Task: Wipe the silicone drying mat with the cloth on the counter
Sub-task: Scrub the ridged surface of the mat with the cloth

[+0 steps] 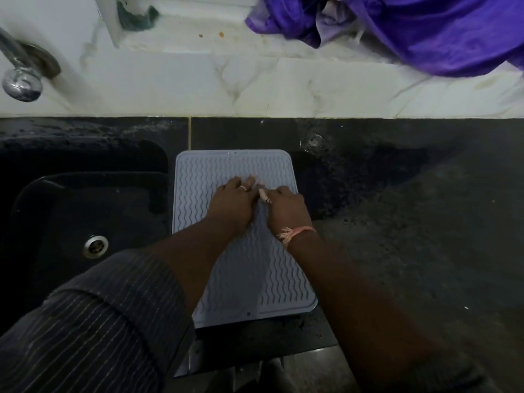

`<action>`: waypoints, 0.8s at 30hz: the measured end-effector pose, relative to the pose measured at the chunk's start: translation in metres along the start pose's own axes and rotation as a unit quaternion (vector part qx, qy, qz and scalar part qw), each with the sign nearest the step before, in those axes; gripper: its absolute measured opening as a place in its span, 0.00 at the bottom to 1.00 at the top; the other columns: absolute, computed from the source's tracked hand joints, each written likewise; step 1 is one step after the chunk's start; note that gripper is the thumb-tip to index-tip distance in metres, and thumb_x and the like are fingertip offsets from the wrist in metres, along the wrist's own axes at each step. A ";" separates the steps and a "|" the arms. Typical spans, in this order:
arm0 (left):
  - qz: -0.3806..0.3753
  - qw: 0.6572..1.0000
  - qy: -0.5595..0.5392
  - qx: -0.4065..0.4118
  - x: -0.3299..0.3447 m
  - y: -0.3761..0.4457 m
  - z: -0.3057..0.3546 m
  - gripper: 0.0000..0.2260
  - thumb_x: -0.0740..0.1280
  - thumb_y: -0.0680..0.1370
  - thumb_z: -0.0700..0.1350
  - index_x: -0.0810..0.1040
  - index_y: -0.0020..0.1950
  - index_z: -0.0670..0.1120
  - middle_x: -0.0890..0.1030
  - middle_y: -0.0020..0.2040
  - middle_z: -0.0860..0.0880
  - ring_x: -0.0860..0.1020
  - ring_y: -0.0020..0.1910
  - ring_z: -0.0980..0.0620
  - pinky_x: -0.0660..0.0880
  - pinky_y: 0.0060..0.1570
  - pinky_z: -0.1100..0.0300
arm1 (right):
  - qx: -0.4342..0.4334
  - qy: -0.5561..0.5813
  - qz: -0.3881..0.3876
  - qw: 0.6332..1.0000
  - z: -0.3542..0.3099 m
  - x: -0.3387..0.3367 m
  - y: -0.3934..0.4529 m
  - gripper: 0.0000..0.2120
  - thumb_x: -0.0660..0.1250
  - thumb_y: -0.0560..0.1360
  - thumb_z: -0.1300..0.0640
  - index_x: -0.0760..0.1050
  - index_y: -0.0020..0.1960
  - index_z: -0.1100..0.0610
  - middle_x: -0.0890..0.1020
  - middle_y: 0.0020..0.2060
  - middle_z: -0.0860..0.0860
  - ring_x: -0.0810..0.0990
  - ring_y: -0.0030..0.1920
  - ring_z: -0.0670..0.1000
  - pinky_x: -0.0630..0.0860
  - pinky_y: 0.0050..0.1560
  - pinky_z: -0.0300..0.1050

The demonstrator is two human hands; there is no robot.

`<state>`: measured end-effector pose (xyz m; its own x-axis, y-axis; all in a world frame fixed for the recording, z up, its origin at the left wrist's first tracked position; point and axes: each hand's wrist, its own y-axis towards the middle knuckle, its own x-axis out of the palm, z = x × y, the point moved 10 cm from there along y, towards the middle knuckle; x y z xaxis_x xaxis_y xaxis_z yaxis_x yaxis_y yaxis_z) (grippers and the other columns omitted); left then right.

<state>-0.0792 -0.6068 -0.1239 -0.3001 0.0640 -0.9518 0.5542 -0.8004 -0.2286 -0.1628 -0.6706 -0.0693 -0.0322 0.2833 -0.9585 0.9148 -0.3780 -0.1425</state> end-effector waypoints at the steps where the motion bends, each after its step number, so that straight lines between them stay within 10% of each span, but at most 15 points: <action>1: -0.005 1.000 0.002 -0.001 0.000 0.000 0.001 0.32 0.60 0.82 0.58 0.52 0.84 0.58 0.51 0.84 0.52 0.53 0.82 0.43 0.54 0.78 0.42 | 0.000 -0.001 -0.010 1.000 0.001 0.000 -0.006 0.21 0.65 0.78 0.61 0.75 0.70 0.55 0.80 0.60 0.57 0.77 0.60 0.59 0.69 0.62 0.53; 14: -0.104 0.994 0.009 -0.020 -0.002 -0.008 0.010 0.34 0.59 0.84 0.52 0.42 0.84 0.55 0.41 0.84 0.51 0.43 0.83 0.42 0.46 0.79 0.41 | 0.036 -0.058 -0.171 0.983 0.001 0.033 -0.136 0.14 0.65 0.80 0.54 0.79 0.65 0.53 0.79 0.59 0.51 0.77 0.59 0.57 0.77 0.55 0.46; 18: -0.112 0.993 -0.038 -0.024 -0.007 -0.017 0.022 0.36 0.63 0.83 0.49 0.45 0.85 0.52 0.42 0.84 0.50 0.43 0.83 0.41 0.47 0.80 0.41 | 0.145 0.258 -0.167 0.940 0.026 0.005 -0.117 0.14 0.68 0.81 0.46 0.80 0.44 0.56 0.83 0.38 0.49 0.82 0.36 0.48 0.77 0.35 0.37; 24: -0.117 0.991 -0.062 -0.028 0.007 -0.059 0.039 0.43 0.70 0.78 0.59 0.47 0.84 0.52 0.45 0.85 0.47 0.43 0.82 0.37 0.48 0.80 0.39 | 0.194 0.421 0.007 0.886 0.061 -0.034 -0.062 0.08 0.67 0.81 0.45 0.80 0.53 0.49 0.84 0.49 0.48 0.83 0.50 0.48 0.80 0.49 0.41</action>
<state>-0.1438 -0.5822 -0.1094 -0.5165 0.1670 -0.8398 0.4991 -0.7383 -0.4537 -0.2435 -0.7106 -0.0433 0.4383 0.7719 -0.4604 0.7007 -0.6143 -0.3629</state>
